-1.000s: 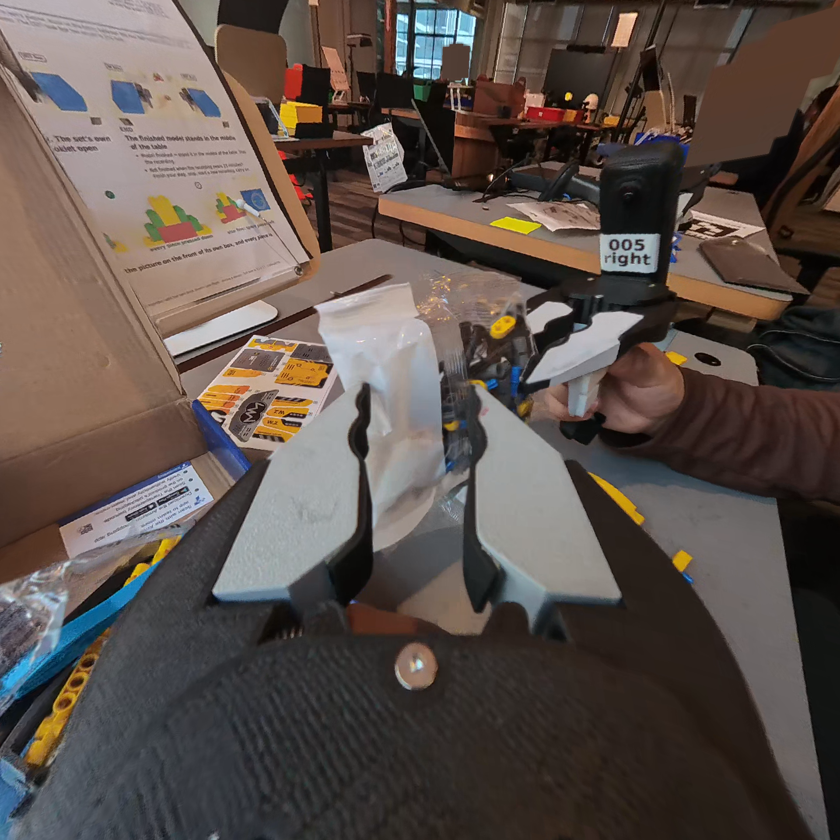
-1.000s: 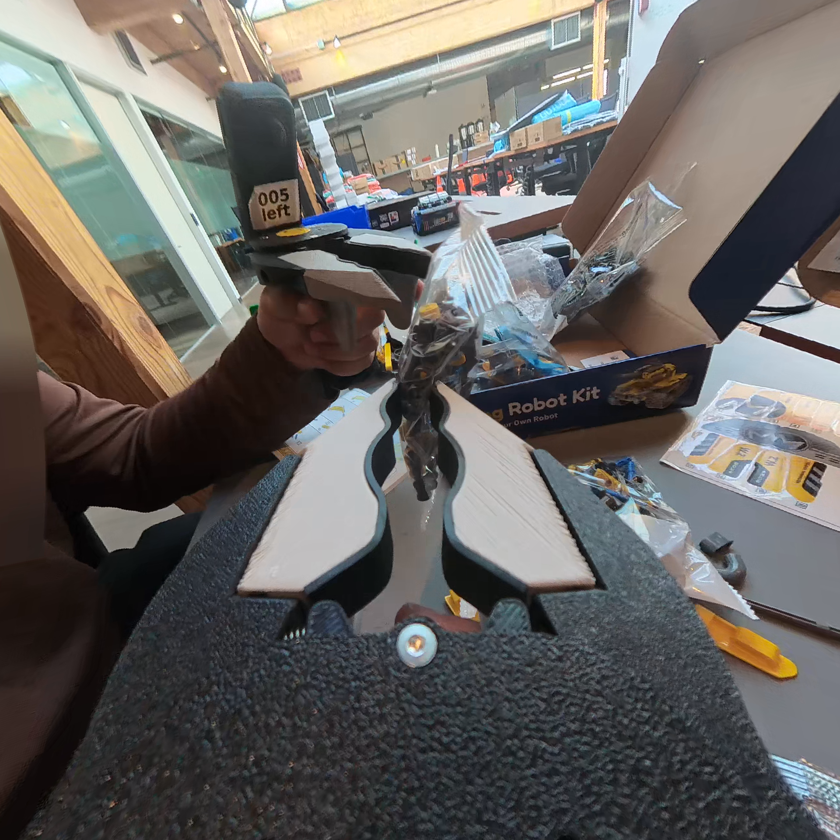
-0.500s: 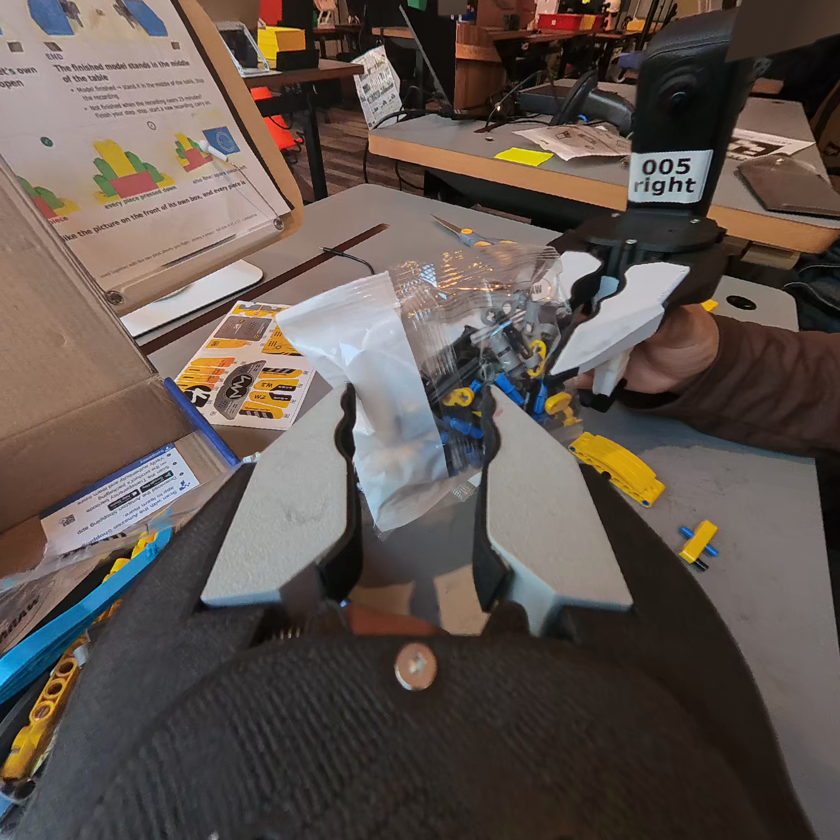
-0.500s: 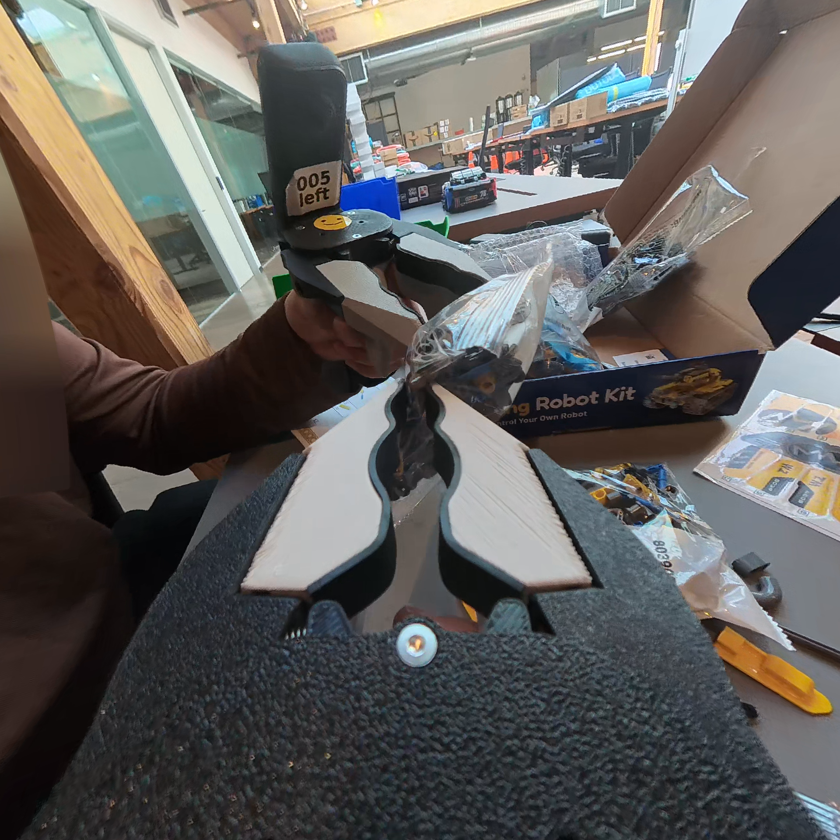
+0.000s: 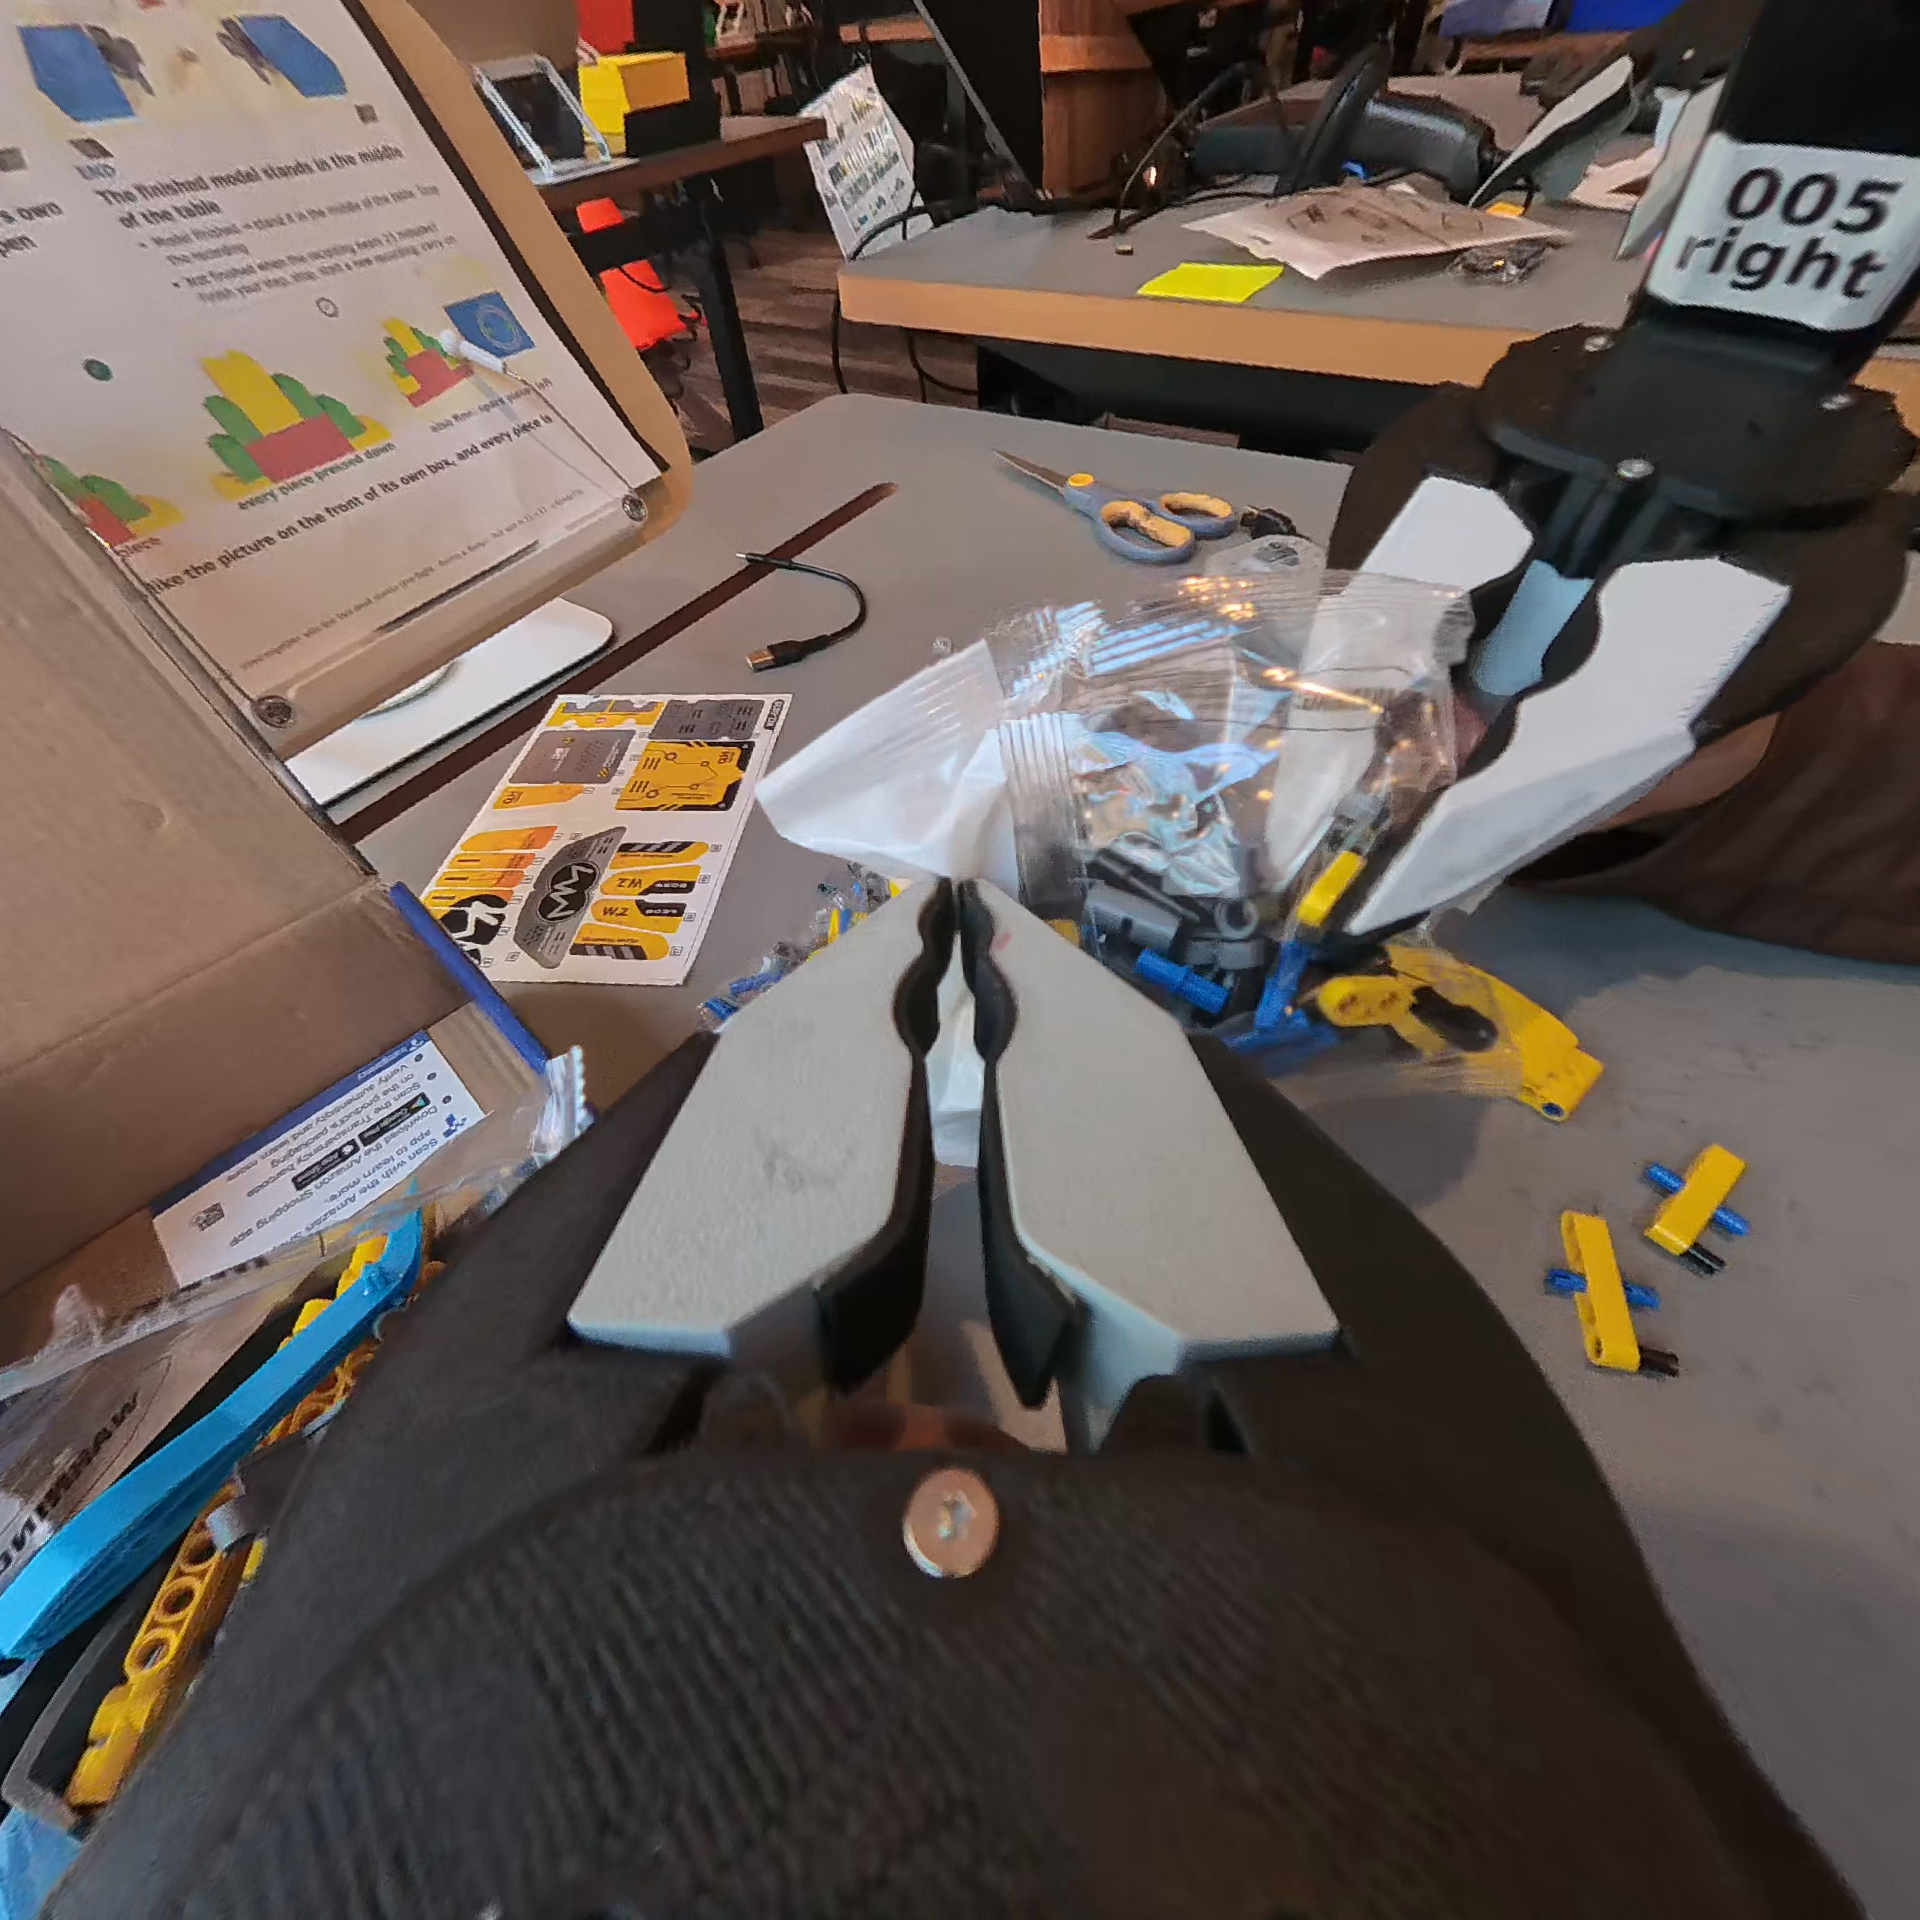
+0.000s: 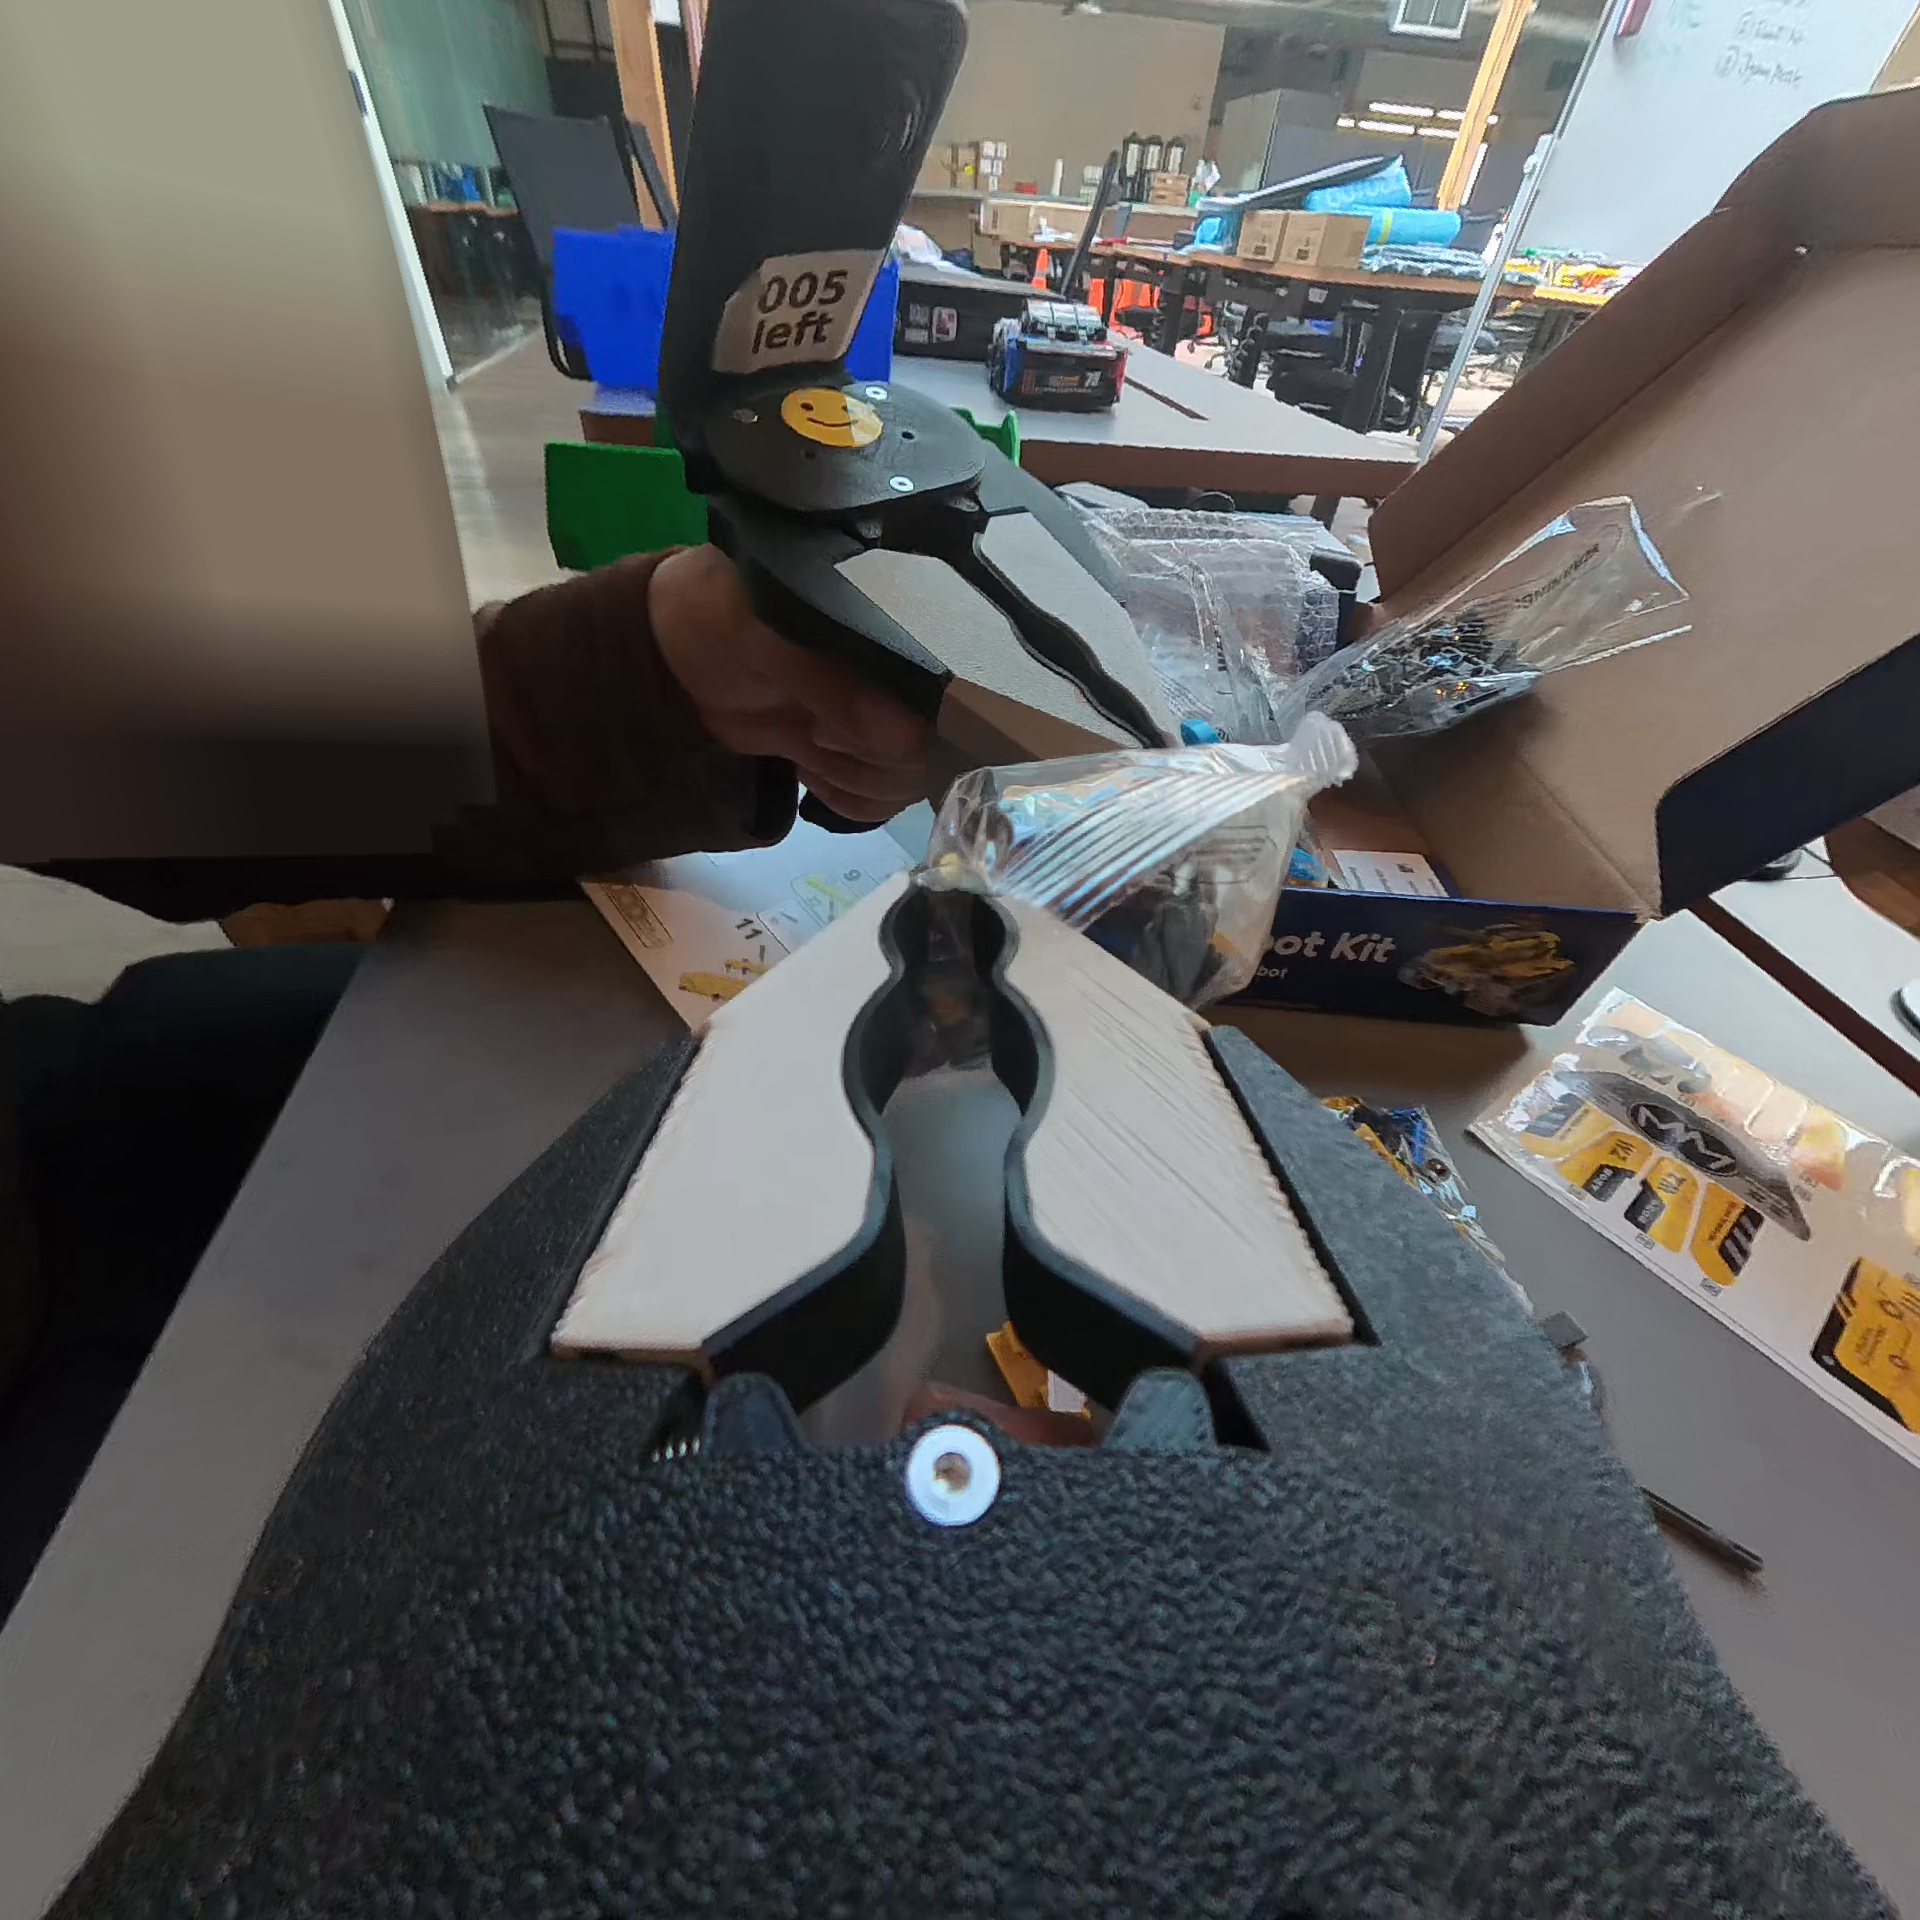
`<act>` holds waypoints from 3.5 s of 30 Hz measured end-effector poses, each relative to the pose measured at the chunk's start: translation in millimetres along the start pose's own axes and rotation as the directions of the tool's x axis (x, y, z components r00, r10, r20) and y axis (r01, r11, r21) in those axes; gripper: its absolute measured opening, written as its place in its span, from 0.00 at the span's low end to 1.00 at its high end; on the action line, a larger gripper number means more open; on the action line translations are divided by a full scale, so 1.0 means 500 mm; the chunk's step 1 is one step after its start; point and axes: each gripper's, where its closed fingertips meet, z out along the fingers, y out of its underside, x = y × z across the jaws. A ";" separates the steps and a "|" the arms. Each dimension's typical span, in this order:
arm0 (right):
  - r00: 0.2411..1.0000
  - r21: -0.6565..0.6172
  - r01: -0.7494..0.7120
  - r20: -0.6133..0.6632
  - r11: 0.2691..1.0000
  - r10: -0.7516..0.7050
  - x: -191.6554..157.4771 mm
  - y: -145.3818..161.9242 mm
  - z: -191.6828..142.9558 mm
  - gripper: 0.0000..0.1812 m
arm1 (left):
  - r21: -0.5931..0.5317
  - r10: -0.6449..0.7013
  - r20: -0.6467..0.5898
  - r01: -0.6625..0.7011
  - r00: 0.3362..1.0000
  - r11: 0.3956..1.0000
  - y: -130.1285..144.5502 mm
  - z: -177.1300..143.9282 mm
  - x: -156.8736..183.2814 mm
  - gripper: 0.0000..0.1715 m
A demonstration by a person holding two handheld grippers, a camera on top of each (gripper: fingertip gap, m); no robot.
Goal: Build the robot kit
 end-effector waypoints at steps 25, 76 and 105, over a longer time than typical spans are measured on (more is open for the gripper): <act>0.975 -0.028 0.222 -0.022 0.975 -0.222 -0.032 -0.006 -0.001 0.03 | -0.004 -0.303 -0.346 0.321 0.888 0.947 -0.022 -0.030 0.057 0.33; 0.998 0.000 -0.010 -0.065 1.000 0.010 0.044 -0.011 -0.052 0.04 | 0.069 -0.296 -0.438 0.360 0.849 0.930 -0.033 0.011 0.103 0.02; 0.989 0.029 -0.145 0.030 0.989 0.144 0.046 0.007 -0.055 0.01 | 0.084 0.178 0.002 -0.178 0.984 0.980 -0.018 0.039 0.087 0.11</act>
